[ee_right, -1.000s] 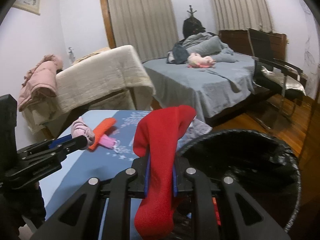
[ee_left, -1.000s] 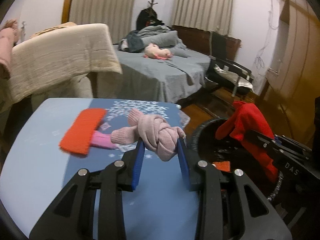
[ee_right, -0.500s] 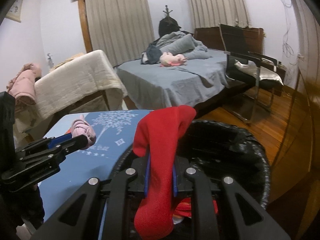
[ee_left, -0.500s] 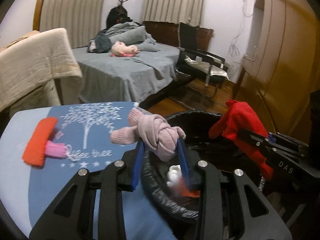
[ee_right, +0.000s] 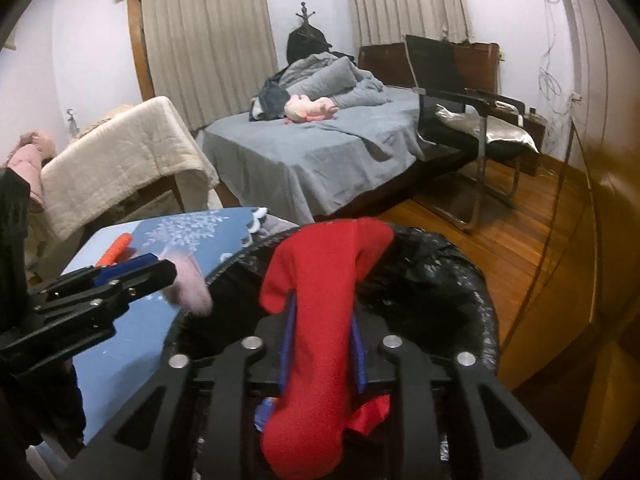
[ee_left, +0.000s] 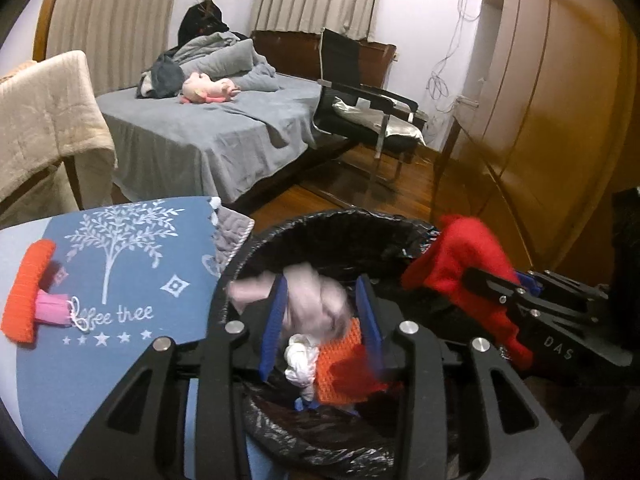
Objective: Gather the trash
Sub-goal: 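Open both tools over the bin to drop the sock ball and red sock, then return to the table and grasp the orange knit pad with the left tool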
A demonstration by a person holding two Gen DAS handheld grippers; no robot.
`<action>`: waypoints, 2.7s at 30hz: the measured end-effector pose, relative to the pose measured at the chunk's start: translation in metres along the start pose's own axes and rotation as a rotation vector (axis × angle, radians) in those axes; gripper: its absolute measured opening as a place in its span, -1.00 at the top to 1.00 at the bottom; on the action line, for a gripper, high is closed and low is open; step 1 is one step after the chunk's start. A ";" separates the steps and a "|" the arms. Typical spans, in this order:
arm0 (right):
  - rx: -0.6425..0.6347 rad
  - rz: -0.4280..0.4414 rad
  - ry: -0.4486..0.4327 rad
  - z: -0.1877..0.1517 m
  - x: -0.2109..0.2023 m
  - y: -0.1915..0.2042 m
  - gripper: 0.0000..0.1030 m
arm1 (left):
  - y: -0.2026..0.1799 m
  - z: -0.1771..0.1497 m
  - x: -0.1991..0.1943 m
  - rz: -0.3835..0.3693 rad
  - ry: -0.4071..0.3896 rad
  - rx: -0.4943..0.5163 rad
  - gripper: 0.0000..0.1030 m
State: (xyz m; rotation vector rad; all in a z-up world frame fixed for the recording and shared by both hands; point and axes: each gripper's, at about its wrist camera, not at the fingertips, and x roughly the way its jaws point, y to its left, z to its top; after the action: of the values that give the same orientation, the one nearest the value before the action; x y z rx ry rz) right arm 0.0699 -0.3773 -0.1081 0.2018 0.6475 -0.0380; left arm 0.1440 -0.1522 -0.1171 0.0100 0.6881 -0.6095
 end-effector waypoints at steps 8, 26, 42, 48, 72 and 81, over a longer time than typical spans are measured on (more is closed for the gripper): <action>0.004 -0.018 -0.010 0.000 -0.003 -0.004 0.07 | 0.008 0.001 -0.007 0.013 -0.011 -0.006 0.07; -0.072 0.075 -0.042 0.011 0.009 0.071 -0.88 | 0.115 -0.010 -0.093 0.302 -0.119 -0.123 -0.67; -0.165 0.226 -0.010 0.025 0.068 0.180 -0.88 | 0.219 -0.036 -0.118 0.507 -0.083 -0.208 -0.67; -0.173 0.238 0.013 0.029 0.099 0.204 -0.88 | 0.250 -0.036 -0.098 0.527 -0.051 -0.235 -0.67; -0.216 0.246 0.088 0.019 0.155 0.239 -0.88 | 0.295 -0.047 -0.028 0.488 0.094 -0.277 0.00; -0.223 0.253 0.097 0.017 0.156 0.243 -0.88 | 0.294 -0.043 -0.033 0.466 0.073 -0.275 0.64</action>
State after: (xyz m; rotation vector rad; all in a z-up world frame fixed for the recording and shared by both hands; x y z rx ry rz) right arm 0.2281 -0.1387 -0.1466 0.0689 0.7132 0.2875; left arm 0.2542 0.1174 -0.1859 -0.0616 0.8039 -0.0652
